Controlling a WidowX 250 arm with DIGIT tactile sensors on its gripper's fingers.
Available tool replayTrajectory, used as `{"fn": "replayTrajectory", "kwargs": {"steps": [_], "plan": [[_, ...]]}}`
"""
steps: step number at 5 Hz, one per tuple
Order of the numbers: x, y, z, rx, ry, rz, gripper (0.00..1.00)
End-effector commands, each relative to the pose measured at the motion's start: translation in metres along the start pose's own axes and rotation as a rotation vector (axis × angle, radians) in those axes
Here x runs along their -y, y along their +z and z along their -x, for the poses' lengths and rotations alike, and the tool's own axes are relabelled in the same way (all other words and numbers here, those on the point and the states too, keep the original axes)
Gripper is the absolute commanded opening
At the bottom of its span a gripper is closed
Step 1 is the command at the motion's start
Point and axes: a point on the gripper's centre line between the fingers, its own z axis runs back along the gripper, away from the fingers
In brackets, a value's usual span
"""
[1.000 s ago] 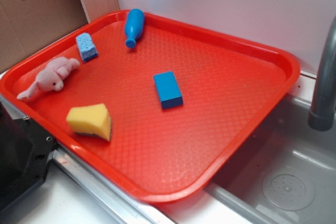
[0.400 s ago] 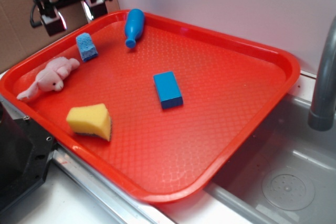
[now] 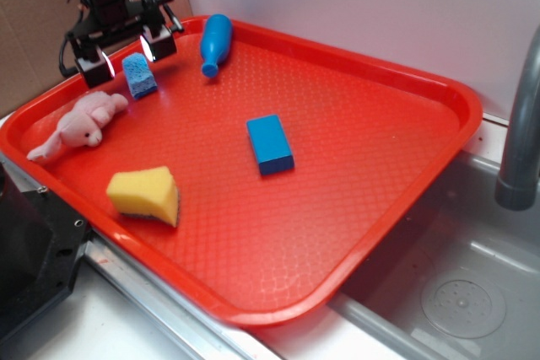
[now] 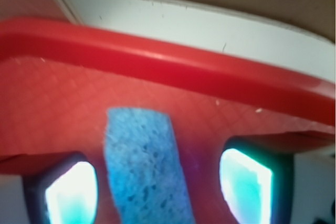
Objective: Grab the blue sponge.
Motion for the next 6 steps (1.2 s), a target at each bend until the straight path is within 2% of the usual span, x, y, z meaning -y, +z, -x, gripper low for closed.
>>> {"fn": "replayTrajectory", "kwargs": {"steps": [1,2,4,5,6], "plan": [[-0.012,0.002,-0.004,0.019,0.005,0.058,0.00],[-0.013,0.006,-0.002,0.043,0.015,0.087,0.00],[-0.001,0.060,0.010,0.042,-0.249,0.176,0.00],[0.008,0.102,0.027,-0.069,-0.445,0.210,0.00],[0.005,0.143,0.051,-0.157,-0.621,0.239,0.00]]}}
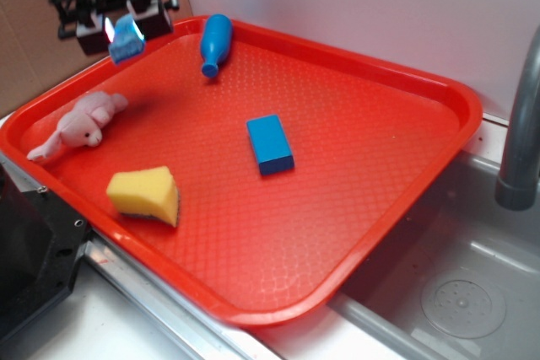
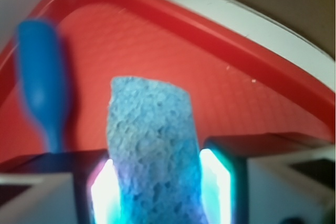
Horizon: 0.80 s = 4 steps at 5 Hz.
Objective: Grab the blue sponge.
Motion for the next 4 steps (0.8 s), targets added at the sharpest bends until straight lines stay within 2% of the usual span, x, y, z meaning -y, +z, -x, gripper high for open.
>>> {"fn": "replayTrajectory", "kwargs": {"steps": [1,2,3,4], "plan": [[0.017,0.083,0.041,-0.090,-0.350,0.054,0.00],[0.017,0.110,0.069,-0.135,-0.449,0.053,0.00],[0.013,0.124,0.084,-0.128,-0.469,0.069,0.00],[0.010,0.125,0.090,-0.092,-0.415,0.052,0.00]]}}
